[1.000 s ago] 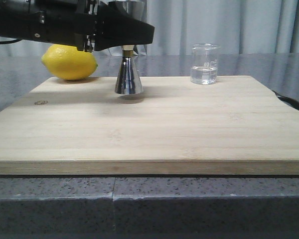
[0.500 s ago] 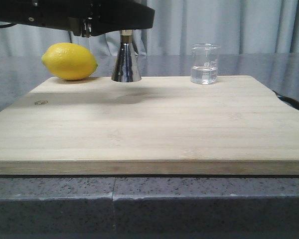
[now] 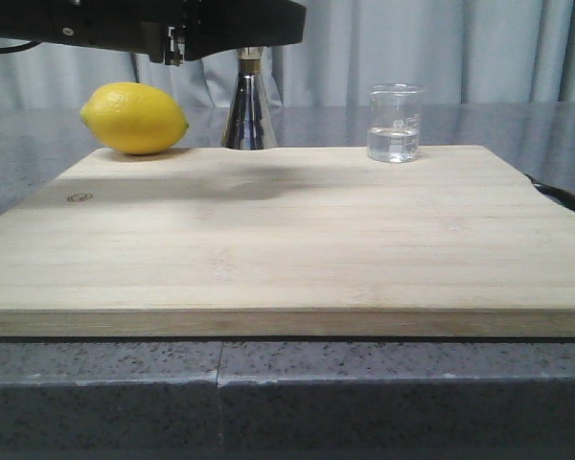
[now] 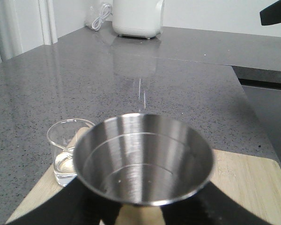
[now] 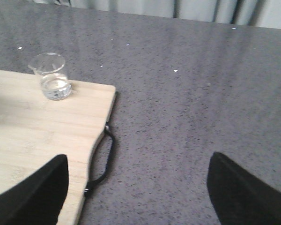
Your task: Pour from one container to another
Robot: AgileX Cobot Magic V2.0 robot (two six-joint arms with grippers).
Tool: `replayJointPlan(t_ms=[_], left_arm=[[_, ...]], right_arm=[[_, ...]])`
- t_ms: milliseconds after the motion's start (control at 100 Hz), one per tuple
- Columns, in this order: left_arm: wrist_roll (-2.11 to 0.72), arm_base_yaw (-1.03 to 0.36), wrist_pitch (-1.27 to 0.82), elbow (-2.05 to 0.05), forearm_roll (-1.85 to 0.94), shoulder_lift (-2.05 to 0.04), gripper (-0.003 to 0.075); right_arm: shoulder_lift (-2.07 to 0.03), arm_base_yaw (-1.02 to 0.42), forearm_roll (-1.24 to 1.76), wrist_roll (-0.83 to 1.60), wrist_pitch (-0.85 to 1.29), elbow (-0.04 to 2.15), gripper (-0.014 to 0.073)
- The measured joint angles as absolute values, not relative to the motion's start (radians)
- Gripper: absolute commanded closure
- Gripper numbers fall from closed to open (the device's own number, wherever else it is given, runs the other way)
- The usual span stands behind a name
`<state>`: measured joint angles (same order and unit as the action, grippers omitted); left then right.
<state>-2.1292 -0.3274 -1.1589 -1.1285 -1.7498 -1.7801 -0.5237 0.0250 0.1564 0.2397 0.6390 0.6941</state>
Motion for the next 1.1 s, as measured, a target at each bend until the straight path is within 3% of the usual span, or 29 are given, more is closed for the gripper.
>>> replayJointPlan(t_ms=[410, 760, 1100], left_arm=[[-2.129, -0.327, -1.159, -1.129, -1.751, -1.78, 0.0439], [-2.129, -0.327, -1.159, -1.129, -1.751, -1.78, 0.0439], [-2.129, -0.327, -1.159, -1.129, -1.751, -1.78, 0.0439]], right_arm=[[-0.853, -0.183, 0.195, 0.277, 0.659, 0.817, 0.0043], [-1.087, -0.367, 0.204, 0.278, 0.164, 0.732, 0.0043], [-1.346, -0.424, 0.211, 0.264, -0.282, 0.652, 0.0043]])
